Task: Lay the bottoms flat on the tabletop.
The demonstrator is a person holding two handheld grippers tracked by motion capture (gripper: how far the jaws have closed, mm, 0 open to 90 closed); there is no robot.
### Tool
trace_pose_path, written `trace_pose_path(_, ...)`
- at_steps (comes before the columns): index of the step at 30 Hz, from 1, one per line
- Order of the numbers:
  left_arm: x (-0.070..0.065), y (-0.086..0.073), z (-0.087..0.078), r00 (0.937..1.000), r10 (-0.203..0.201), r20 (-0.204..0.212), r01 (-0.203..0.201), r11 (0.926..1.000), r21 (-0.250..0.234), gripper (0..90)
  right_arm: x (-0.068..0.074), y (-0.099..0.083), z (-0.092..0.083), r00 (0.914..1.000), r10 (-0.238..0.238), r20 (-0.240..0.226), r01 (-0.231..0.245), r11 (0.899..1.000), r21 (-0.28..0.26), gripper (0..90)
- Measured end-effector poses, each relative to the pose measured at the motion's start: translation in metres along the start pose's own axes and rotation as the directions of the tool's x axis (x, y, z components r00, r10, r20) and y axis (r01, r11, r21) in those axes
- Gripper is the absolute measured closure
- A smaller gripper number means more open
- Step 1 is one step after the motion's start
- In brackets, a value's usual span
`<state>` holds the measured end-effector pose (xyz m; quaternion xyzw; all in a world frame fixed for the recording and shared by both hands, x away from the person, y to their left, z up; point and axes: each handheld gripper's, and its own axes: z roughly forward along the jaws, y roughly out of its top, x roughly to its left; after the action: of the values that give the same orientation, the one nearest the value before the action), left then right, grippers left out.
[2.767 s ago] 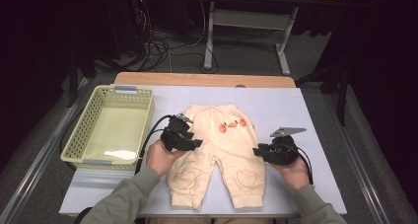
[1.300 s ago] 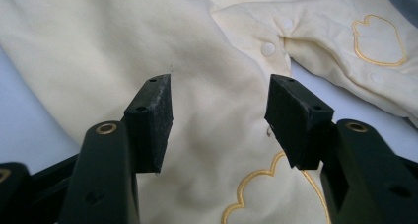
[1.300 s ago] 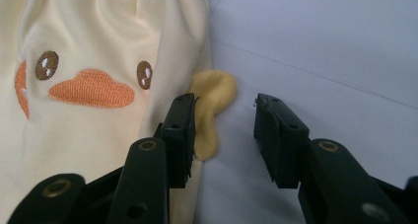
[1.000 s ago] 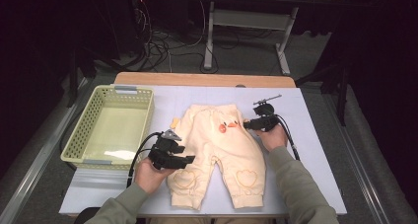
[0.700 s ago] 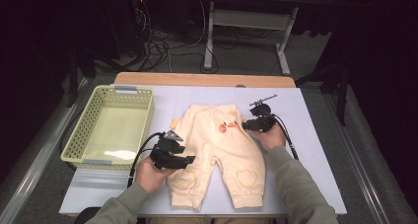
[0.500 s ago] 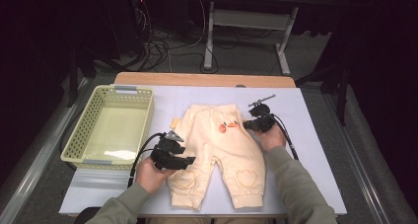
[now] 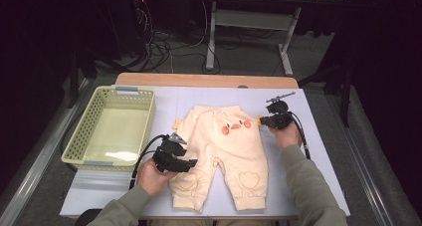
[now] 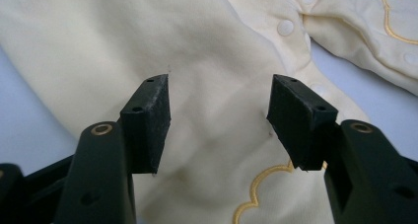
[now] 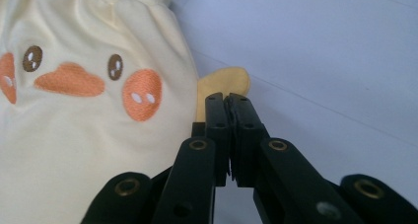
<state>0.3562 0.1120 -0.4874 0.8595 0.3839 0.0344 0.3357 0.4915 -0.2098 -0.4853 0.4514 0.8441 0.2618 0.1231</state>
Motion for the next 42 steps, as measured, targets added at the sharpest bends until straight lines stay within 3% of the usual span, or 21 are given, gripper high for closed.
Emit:
trace_pose_path(8, 0.0, 0.0, 0.001, 1.0, 0.005, -0.009, -0.005, 0.9999, 0.009, 40.4, -0.014, -0.002, -0.015, 0.9988, 0.023, 0.042, -0.022, 1.0, -0.021, 87.4)
trace_pose_path(12, -0.001, 0.0, 0.002, 1.0, -0.001, -0.006, 0.001, 0.9999, 0.011, 40.5, -0.027, -0.005, -0.023, 0.9961, 0.056, 0.068, -0.053, 0.998, -0.032, 75.8)
trace_pose_path(19, 0.0, 0.0, 0.001, 1.0, -0.008, -0.004, 0.008, 0.9997, 0.022, 40.6, -0.041, -0.011, -0.019, 0.9906, 0.085, 0.107, -0.084, 0.996, -0.008, 69.0)
trace_pose_path(23, 0.0, 0.0, 0.0, 0.9999, -0.014, -0.005, 0.014, 0.9998, 0.016, 40.5, -0.038, -0.014, -0.012, 0.9887, 0.121, 0.088, -0.123, 0.992, 0.017, 64.8)
trace_pose_path(31, 0.0, 0.0, 0.0, 0.9998, -0.02, -0.007, 0.02, 0.9992, 0.036, 40.5, -0.026, -0.02, -0.023, 0.9882, 0.11, 0.107, -0.105, 0.993, -0.048, 61.4)
trace_pose_path(33, 0.0, 0.0, -0.001, 0.9996, -0.024, -0.014, 0.024, 0.9988, 0.042, 40.5, -0.023, -0.024, -0.031, 0.9899, 0.101, 0.099, -0.096, 0.994, -0.06, 64.5)
trace_pose_path(36, 0.002, 0.0, 0.001, 0.999, -0.026, -0.036, 0.028, 0.9989, 0.037, 40.5, -0.015, -0.034, -0.044, 0.9941, 0.086, 0.067, -0.081, 0.994, -0.076, 86.8)
trace_pose_path(38, 0.004, 0.0, 0.002, 0.9987, -0.032, -0.039, 0.034, 0.9984, 0.045, 40.5, -0.01, -0.041, -0.048, 0.9969, 0.068, 0.038, -0.066, 0.996, -0.062, 88.7)
trace_pose_path(42, 0.009, 0.001, 0.005, 0.9978, -0.056, -0.034, 0.058, 0.997, 0.051, 40.5, -0.002, -0.05, -0.046, 0.9984, 0.052, 0.024, -0.051, 0.998, -0.041, 88.9)
